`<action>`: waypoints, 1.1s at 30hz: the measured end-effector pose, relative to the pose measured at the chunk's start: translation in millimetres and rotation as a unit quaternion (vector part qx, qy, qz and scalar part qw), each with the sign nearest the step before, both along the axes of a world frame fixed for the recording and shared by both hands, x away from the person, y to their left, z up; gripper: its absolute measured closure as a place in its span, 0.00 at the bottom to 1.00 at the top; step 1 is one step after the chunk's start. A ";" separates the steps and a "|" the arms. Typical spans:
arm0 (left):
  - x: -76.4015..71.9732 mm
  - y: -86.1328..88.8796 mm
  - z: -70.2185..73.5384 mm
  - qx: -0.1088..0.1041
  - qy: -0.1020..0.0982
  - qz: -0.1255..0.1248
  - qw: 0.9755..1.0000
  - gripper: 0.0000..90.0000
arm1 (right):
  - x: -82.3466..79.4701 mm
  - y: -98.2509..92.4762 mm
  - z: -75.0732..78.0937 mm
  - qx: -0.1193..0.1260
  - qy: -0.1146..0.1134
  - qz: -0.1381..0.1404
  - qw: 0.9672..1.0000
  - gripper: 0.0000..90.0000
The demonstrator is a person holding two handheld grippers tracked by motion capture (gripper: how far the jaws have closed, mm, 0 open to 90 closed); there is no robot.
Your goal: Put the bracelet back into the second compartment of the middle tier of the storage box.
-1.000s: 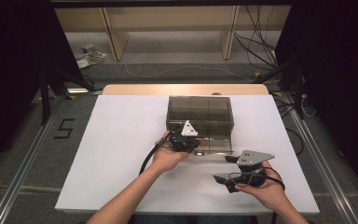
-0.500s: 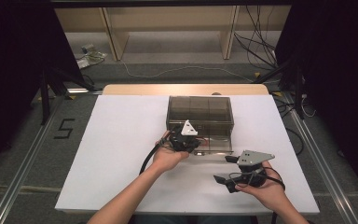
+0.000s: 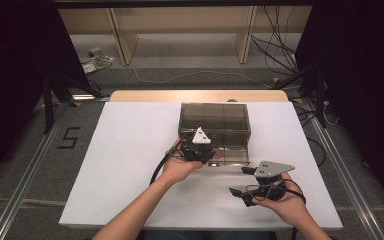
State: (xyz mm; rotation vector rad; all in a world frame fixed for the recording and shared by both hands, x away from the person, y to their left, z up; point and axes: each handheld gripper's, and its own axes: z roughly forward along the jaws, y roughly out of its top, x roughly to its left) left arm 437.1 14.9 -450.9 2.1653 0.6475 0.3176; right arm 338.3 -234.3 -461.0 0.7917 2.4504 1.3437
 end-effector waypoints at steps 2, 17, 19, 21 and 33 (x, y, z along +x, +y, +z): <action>-0.4 0.1 1.1 -0.007 -0.001 0.005 1.000 0.84 | -0.2 -0.3 0.3 0.000 0.000 0.000 1.000 0.18; -8.6 5.9 13.4 -0.011 -0.006 0.040 0.999 0.49 | 0.3 0.1 -0.3 0.001 0.001 -0.001 1.000 0.18; -8.7 7.3 13.7 -0.012 -0.001 0.044 0.999 0.43 | 0.2 0.5 -0.4 0.001 0.001 0.000 1.000 0.18; -9.0 8.7 13.9 -0.011 0.004 0.045 0.999 0.37 | 0.2 0.3 -0.4 0.000 0.001 0.002 1.000 0.18; -25.2 26.2 19.6 -0.015 -0.025 0.051 0.998 0.20 | 0.3 0.2 -0.5 0.002 0.001 -0.001 1.000 0.18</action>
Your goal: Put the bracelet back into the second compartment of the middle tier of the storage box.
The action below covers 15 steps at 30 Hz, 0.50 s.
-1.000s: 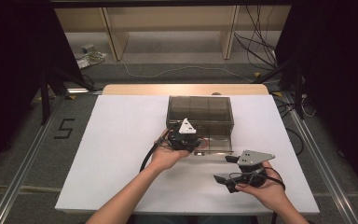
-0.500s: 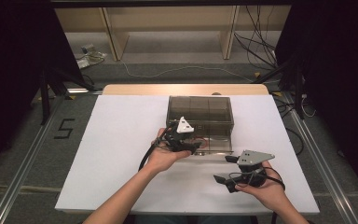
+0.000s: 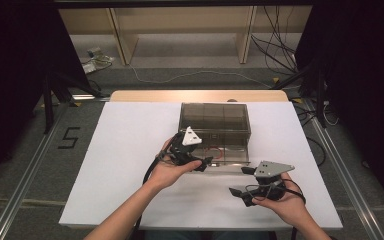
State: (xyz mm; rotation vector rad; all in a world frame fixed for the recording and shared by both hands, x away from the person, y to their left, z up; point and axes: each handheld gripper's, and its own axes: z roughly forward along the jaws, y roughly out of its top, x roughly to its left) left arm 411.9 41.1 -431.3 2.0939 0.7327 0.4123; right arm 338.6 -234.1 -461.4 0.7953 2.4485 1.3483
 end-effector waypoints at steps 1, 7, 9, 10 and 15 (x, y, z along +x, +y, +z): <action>-1.7 2.8 0.0 -0.002 -0.002 0.001 1.000 0.20 | 0.0 -0.1 0.1 0.001 0.000 0.000 1.000 0.18; -9.6 17.4 -1.7 -0.008 -0.013 0.011 1.000 0.20 | 0.6 -0.4 -0.1 0.001 -0.003 -0.002 1.000 0.18; -13.0 22.8 -2.9 -0.010 -0.018 0.012 1.000 0.20 | 0.5 -0.5 0.0 0.000 -0.003 -0.001 1.000 0.18; -14.9 25.9 -3.6 -0.010 -0.019 0.012 1.000 0.20 | 0.6 -0.5 -0.1 0.000 -0.004 -0.002 1.000 0.18; -25.2 44.2 -10.3 0.001 -0.030 0.012 0.999 0.19 | 0.7 -0.5 -0.1 0.000 -0.005 -0.003 1.000 0.18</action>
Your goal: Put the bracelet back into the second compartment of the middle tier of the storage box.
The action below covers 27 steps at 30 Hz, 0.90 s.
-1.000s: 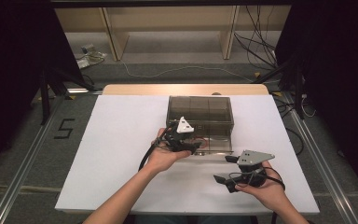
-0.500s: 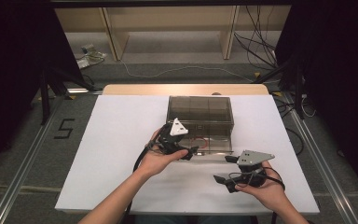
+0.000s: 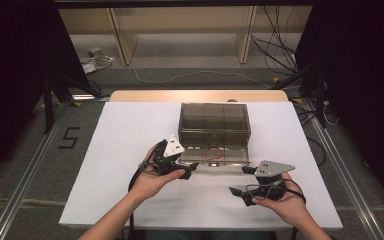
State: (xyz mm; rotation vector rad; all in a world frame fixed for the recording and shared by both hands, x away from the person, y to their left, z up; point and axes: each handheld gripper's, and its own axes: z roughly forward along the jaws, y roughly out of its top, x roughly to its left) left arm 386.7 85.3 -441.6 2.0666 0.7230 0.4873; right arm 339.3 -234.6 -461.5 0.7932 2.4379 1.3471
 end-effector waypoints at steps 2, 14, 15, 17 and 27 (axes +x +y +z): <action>-4.2 7.3 -3.2 -0.001 0.002 0.003 1.000 0.19 | -0.4 0.3 0.1 -0.001 0.003 0.000 1.000 0.18; -27.0 41.8 -15.2 -0.021 -0.012 0.030 0.999 0.19 | 0.0 -0.4 -0.1 -0.001 0.002 -0.005 1.000 0.18; -27.2 43.4 -16.4 -0.023 -0.008 0.032 0.999 0.19 | 0.0 -0.4 0.0 -0.001 0.002 -0.006 1.000 0.18; -25.2 44.4 -17.8 -0.022 -0.006 0.033 0.999 0.19 | 0.3 -0.5 0.3 -0.003 0.002 -0.004 1.000 0.18; -21.1 43.1 -20.6 -0.024 -0.007 0.030 0.999 0.19 | 3.2 -2.1 0.2 0.000 0.001 -0.013 1.000 0.18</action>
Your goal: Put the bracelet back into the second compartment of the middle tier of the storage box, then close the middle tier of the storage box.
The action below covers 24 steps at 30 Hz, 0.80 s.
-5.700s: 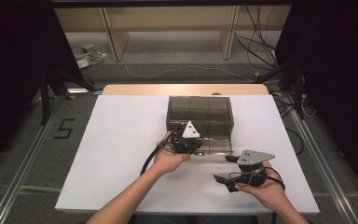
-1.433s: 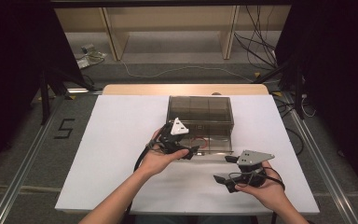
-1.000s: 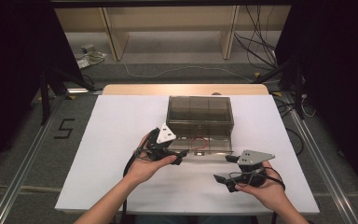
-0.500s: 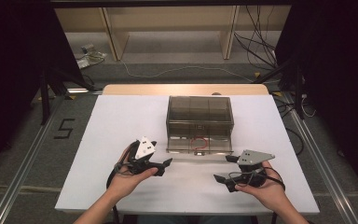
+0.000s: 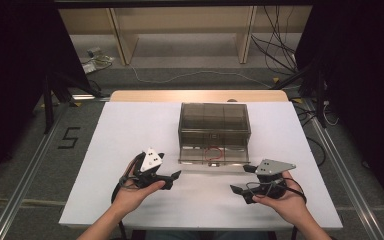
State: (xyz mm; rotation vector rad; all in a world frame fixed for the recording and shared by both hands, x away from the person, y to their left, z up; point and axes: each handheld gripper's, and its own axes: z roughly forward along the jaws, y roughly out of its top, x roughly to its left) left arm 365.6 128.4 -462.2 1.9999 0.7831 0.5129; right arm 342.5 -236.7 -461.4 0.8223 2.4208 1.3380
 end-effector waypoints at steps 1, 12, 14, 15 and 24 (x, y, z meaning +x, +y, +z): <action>0.0 -0.1 -0.1 0.000 0.000 -0.001 1.000 0.19 | -0.1 0.2 0.1 0.001 0.000 0.000 1.000 0.18; 1.1 -0.5 -0.4 0.003 0.000 -0.001 1.000 0.19 | -0.5 4.3 1.7 0.001 -0.013 0.007 1.000 0.18; 1.1 -0.4 -0.4 0.002 0.000 -0.002 1.000 0.19 | -0.2 6.9 2.3 -0.001 -0.014 0.010 1.000 0.19; 0.9 -0.4 -0.4 0.001 0.000 -0.002 1.000 0.19 | 0.3 8.3 2.4 -0.001 -0.015 0.011 1.000 0.21; 1.5 -2.3 -1.4 0.008 0.004 -0.004 1.000 0.20 | 1.0 11.7 8.0 -0.019 -0.035 0.004 0.999 0.72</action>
